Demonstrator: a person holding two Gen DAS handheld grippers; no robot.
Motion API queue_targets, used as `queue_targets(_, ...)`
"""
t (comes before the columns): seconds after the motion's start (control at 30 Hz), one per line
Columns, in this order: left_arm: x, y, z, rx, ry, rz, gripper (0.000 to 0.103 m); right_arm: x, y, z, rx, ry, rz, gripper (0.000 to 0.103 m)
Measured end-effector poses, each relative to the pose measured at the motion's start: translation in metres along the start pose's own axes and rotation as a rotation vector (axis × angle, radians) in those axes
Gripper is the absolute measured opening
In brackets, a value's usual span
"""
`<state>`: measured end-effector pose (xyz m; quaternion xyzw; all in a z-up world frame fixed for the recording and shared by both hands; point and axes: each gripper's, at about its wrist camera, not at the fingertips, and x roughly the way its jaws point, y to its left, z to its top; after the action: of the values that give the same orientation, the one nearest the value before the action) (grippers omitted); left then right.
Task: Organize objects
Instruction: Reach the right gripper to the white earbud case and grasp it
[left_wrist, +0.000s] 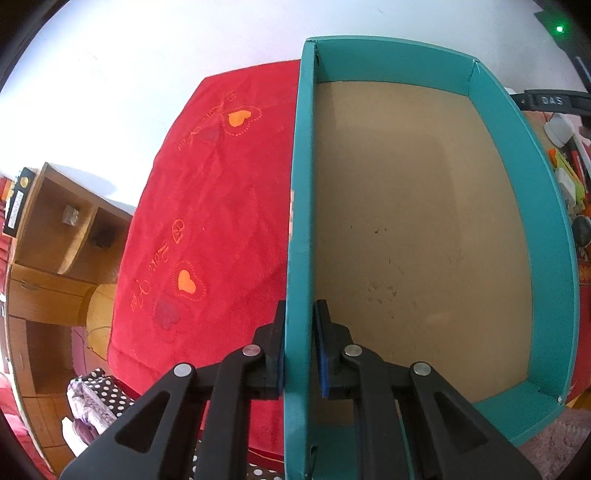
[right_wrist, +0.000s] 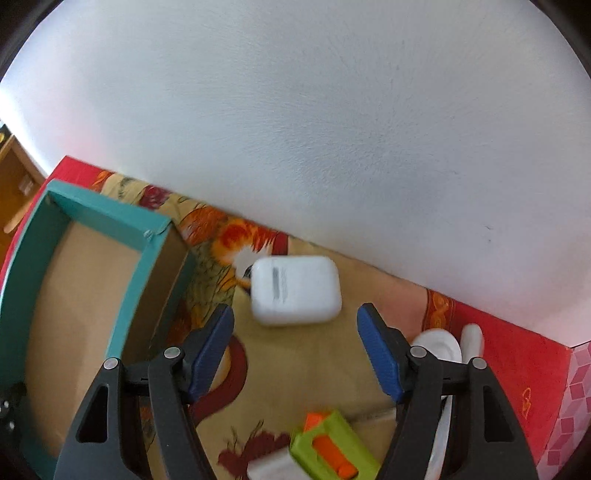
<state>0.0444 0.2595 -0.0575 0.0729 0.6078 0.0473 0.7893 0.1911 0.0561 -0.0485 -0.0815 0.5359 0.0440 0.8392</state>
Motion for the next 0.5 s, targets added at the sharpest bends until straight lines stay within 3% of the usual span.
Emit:
queue_targets(0.07, -0.001, -0.003, 0.002, 0.019, -0.008, 0.016, 0.011, 0.007, -0.001, 0.003, 0.008, 0.006, -0.004, 0.072)
queue_targets(0.23, 0.007, 0.005, 0.005, -0.014, 0.021, -0.037, 0.012, 0.021, -0.003, 0.008, 0.018, 0.013, 0.007, 0.071)
queue_targets(0.33, 0.007, 0.008, 0.004, -0.024, 0.023, -0.072, 0.012, 0.020, -0.006, 0.008, 0.031, 0.005, 0.030, 0.058)
queue_targets(0.5, 0.005, 0.017, -0.001, -0.052, 0.064, -0.157, 0.013, 0.019, -0.006, 0.012, 0.041, 0.008, 0.030, 0.058)
